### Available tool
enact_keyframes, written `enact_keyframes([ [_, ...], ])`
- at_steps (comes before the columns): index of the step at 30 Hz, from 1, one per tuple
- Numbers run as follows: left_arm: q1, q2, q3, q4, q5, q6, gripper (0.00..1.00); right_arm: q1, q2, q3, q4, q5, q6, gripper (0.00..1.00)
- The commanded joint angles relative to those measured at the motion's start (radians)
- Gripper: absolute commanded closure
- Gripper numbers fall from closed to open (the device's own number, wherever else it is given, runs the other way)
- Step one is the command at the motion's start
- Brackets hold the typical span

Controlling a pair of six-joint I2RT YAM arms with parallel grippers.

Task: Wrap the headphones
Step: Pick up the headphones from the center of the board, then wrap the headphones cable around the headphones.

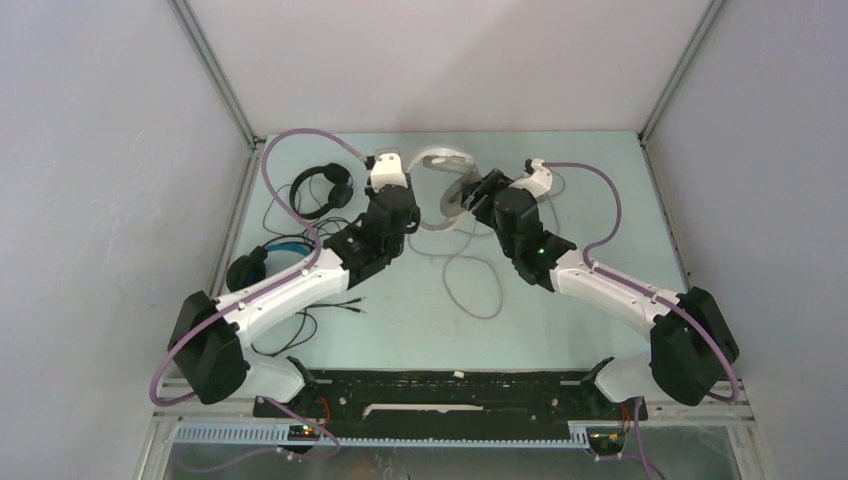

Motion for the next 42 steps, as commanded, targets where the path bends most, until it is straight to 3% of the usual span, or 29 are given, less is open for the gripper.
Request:
enact_keyframes([
  [1,0.047,-0.008,0.133,-0.098,0.045,0.021,1.00,-0.012,-0.069,-0.020,0.064,-0.129,-0.124,0.28],
  [4,0.071,-0.032,0.141,-0.141,0.086,0.037,1.00,-0.041,-0.148,-0.044,-0.029,-0.202,-0.205,0.18],
  [9,0.114,-0.066,0.199,-0.271,0.258,0.092,1.00,-0.140,-0.272,-0.038,-0.157,-0.483,-0.476,0.09],
  [14,0.116,-0.105,0.261,-0.410,0.387,0.177,1.00,-0.144,-0.369,-0.001,-0.202,-0.698,-0.793,0.07],
  [19,0.114,-0.151,0.308,-0.527,0.475,0.231,1.00,-0.109,-0.367,0.001,-0.157,-0.872,-0.899,0.07],
  [24,0.114,-0.170,0.342,-0.616,0.495,0.232,1.00,0.073,-0.337,0.005,-0.138,-0.621,-1.028,0.02],
  [28,0.114,-0.181,0.346,-0.644,0.525,0.227,1.00,0.122,-0.293,0.042,-0.160,-0.482,-1.075,0.03],
  [42,0.115,-0.208,0.326,-0.658,0.560,0.243,1.00,0.131,-0.194,0.063,-0.262,-0.458,-1.031,0.17],
])
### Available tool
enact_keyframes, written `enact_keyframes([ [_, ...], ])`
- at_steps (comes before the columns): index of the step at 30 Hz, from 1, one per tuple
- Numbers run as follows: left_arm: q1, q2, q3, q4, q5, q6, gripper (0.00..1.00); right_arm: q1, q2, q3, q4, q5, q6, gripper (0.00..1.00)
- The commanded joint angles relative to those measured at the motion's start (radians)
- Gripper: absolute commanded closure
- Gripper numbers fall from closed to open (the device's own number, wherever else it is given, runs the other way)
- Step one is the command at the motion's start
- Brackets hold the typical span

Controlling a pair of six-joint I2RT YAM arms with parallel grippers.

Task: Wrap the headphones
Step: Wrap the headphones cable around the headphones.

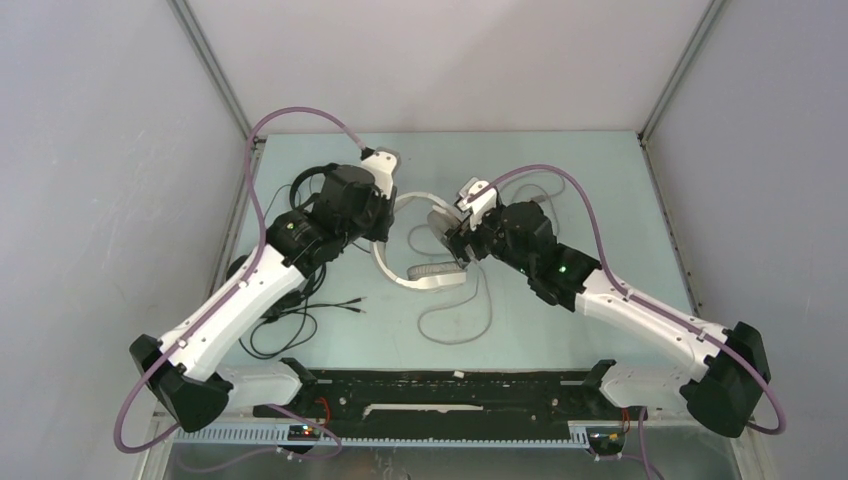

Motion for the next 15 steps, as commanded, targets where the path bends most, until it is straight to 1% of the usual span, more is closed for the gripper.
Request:
enact_keyframes([
  [1,0.001,-0.056,0.046,0.070,0.028,-0.006,1.00,0.008,0.026,0.048,-0.037,0.016,0.011,0.19],
  [3,0.001,-0.060,0.037,0.079,0.023,-0.012,1.00,0.010,0.033,0.047,-0.031,0.020,0.019,0.26],
  [6,0.001,-0.065,0.025,0.087,0.022,-0.026,0.99,0.012,0.030,0.048,-0.013,0.062,0.037,0.48],
  [8,0.001,-0.067,0.016,0.086,0.004,-0.035,0.91,0.016,0.018,0.048,0.023,0.090,0.057,0.63],
  [9,0.001,-0.065,0.011,0.086,-0.025,-0.138,0.84,0.016,0.012,0.048,0.027,0.096,0.072,0.66],
  [10,0.000,-0.061,0.007,0.078,-0.053,-0.059,0.82,0.015,0.007,0.048,0.036,0.099,0.089,0.68],
  [12,0.001,-0.049,0.001,0.058,-0.085,-0.056,0.76,0.018,0.001,0.049,0.050,0.096,0.120,0.69],
  [15,-0.005,-0.027,0.013,0.011,-0.114,-0.060,0.61,0.023,0.006,0.071,0.027,0.086,0.168,0.71],
])
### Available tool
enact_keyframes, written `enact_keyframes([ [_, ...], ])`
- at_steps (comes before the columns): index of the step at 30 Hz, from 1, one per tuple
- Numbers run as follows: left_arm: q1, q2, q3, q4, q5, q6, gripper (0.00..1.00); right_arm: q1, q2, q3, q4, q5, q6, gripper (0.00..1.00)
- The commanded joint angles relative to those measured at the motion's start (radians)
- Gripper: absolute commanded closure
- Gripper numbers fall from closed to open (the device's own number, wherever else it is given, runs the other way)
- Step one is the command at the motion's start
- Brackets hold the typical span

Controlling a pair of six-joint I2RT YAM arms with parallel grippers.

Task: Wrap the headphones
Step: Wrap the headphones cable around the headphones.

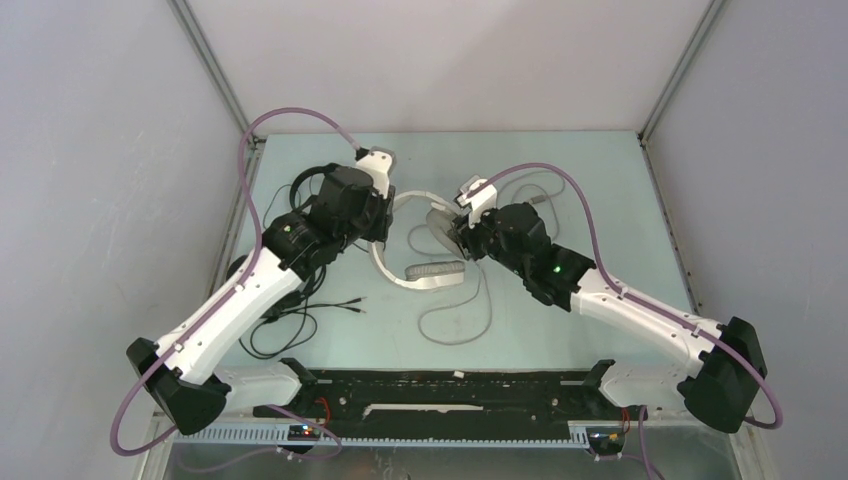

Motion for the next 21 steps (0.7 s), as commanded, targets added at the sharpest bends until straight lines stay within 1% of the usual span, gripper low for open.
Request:
enact_keyframes([
  [1,-0.006,-0.004,0.019,0.005,-0.087,-0.027,0.58,0.012,-0.023,0.081,0.008,0.006,0.090,0.71],
  [4,-0.021,0.001,0.038,-0.027,-0.117,-0.018,0.49,0.015,-0.012,0.102,-0.029,0.016,0.099,0.72],
  [7,-0.028,0.008,0.058,-0.057,-0.103,-0.002,0.39,0.015,-0.004,0.112,-0.038,0.032,0.104,0.72],
  [10,-0.033,0.011,0.061,-0.066,-0.094,0.015,0.33,0.014,0.000,0.114,-0.034,0.038,0.108,0.72],
  [12,-0.035,0.018,0.064,-0.078,-0.103,0.025,0.31,0.016,0.002,0.114,-0.033,0.046,0.115,0.72],
  [14,-0.041,0.027,0.068,-0.092,-0.126,0.037,0.26,0.015,0.004,0.114,-0.033,0.054,0.122,0.73],
  [17,-0.066,0.042,0.082,-0.110,-0.174,0.052,0.26,0.013,0.010,0.118,-0.039,0.063,0.124,0.73],
  [21,-0.106,0.083,0.119,-0.147,-0.221,0.056,0.32,0.013,0.017,0.121,-0.040,0.068,0.129,0.74],
])
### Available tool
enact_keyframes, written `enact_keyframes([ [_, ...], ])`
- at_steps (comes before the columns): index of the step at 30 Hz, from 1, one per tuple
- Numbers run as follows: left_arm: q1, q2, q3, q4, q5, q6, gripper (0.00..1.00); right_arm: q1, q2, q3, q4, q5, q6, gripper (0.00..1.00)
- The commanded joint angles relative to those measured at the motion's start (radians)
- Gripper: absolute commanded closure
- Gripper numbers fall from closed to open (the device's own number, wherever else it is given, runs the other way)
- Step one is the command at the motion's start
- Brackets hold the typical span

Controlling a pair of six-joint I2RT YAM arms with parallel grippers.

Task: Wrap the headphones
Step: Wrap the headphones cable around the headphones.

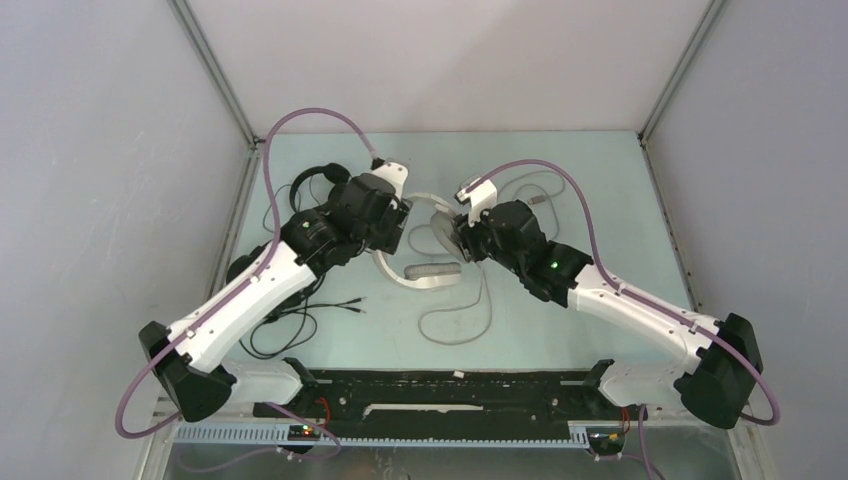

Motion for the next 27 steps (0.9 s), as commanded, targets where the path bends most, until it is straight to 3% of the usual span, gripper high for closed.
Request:
enact_keyframes([
  [1,-0.044,0.036,0.106,-0.033,-0.081,0.029,0.34,0.001,-0.002,0.078,0.077,0.019,0.036,0.74],
  [8,-0.048,0.054,0.114,-0.030,-0.114,0.035,0.61,-0.001,-0.007,0.079,0.069,0.019,0.040,0.74],
  [13,-0.049,0.061,0.116,-0.034,-0.112,0.020,0.54,-0.005,-0.013,0.079,0.064,0.017,0.054,0.74],
  [18,-0.048,0.076,0.105,-0.041,-0.121,0.021,0.56,-0.013,-0.016,0.079,0.061,0.004,0.063,0.74],
  [24,-0.049,0.082,0.083,-0.024,-0.146,0.038,0.83,-0.022,-0.010,0.078,0.053,-0.033,0.077,0.73],
  [27,-0.047,0.074,0.081,-0.007,-0.154,0.039,0.95,-0.029,-0.003,0.076,0.067,-0.072,0.064,0.66],
])
